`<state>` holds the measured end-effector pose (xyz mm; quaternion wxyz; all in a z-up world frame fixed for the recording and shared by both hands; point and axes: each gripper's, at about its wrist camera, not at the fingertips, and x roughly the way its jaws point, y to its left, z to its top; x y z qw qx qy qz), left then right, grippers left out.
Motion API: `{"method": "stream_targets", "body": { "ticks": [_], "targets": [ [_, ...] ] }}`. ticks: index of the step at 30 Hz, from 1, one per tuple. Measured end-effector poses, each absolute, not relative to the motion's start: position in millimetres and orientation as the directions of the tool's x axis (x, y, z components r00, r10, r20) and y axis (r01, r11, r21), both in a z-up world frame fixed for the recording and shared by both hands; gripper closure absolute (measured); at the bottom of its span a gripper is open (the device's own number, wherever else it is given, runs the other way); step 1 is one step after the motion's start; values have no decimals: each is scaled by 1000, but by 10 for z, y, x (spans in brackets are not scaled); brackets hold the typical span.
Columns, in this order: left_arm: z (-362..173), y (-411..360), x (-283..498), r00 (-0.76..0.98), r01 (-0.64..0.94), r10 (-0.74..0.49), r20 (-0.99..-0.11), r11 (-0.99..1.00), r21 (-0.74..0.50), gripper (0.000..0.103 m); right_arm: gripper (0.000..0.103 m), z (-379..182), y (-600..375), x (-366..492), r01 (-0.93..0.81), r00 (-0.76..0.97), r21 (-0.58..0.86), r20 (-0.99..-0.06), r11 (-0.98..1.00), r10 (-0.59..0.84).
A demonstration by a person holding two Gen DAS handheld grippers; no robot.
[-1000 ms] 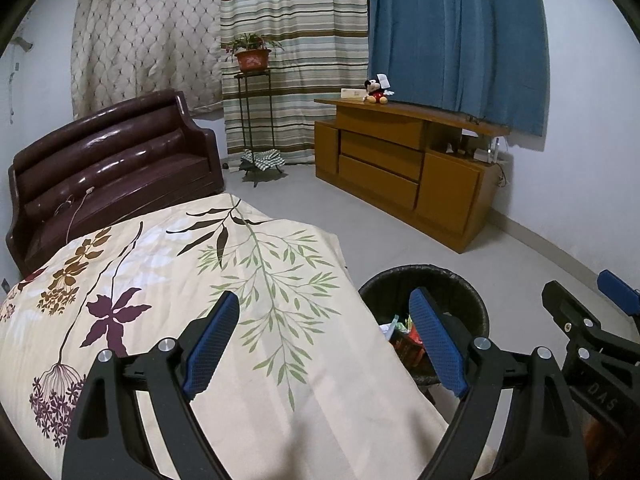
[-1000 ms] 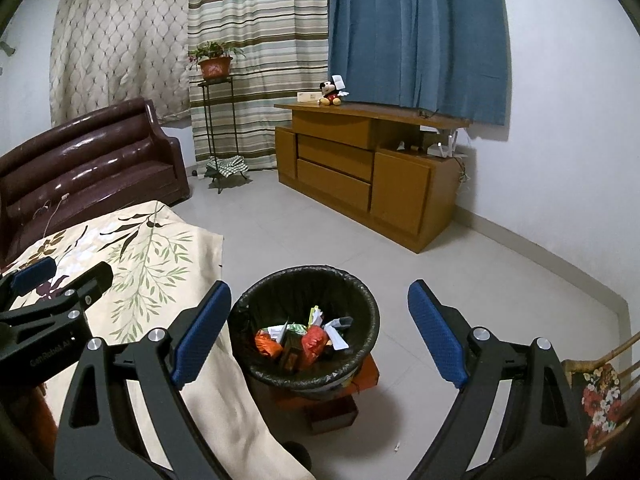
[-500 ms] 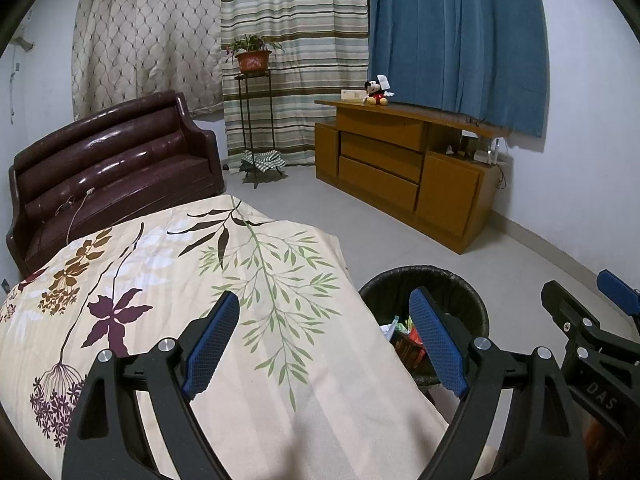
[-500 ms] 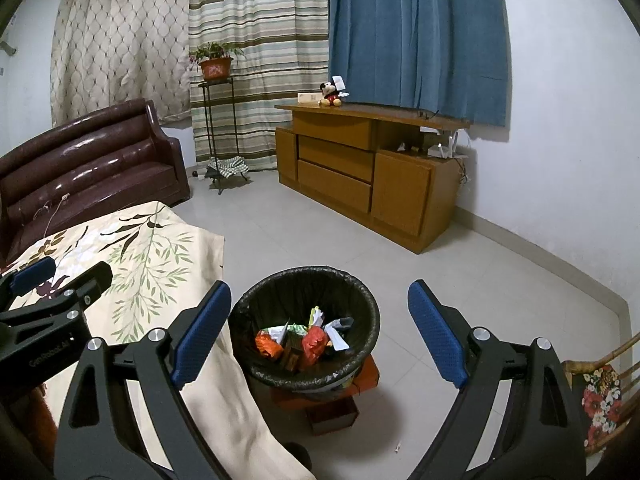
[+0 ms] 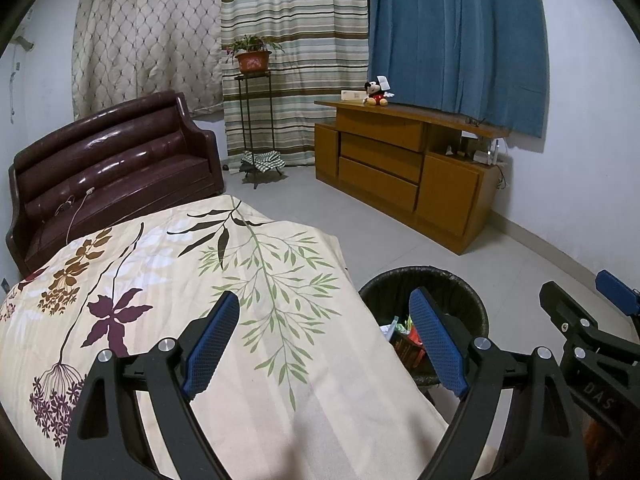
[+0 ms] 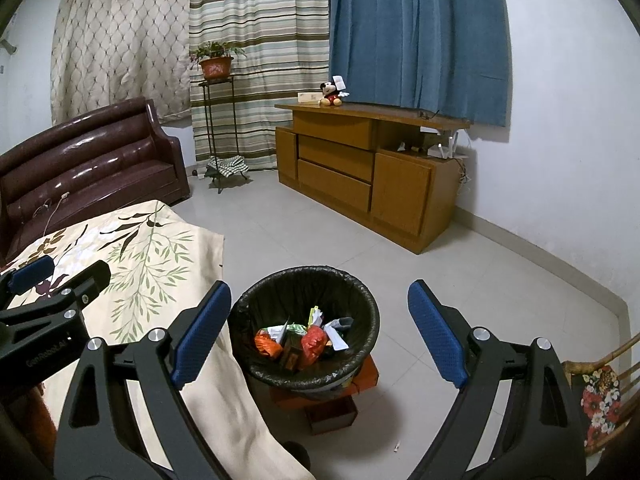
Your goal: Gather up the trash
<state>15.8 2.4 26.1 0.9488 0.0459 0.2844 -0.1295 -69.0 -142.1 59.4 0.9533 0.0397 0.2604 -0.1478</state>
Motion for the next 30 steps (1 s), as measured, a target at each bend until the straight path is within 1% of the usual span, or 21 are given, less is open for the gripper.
{"method": "stream_targets", "body": {
  "ticks": [21, 30],
  "targets": [
    [264, 33, 154, 803, 274, -223, -553, 962, 10, 19, 15, 589, -1426, -680, 302, 821, -2, -508, 953, -261],
    [350, 21, 130, 810, 267, -216, -546, 964, 15, 19, 15, 584, -1424, -674, 302, 821, -2, -508, 953, -261]
  ]
}}
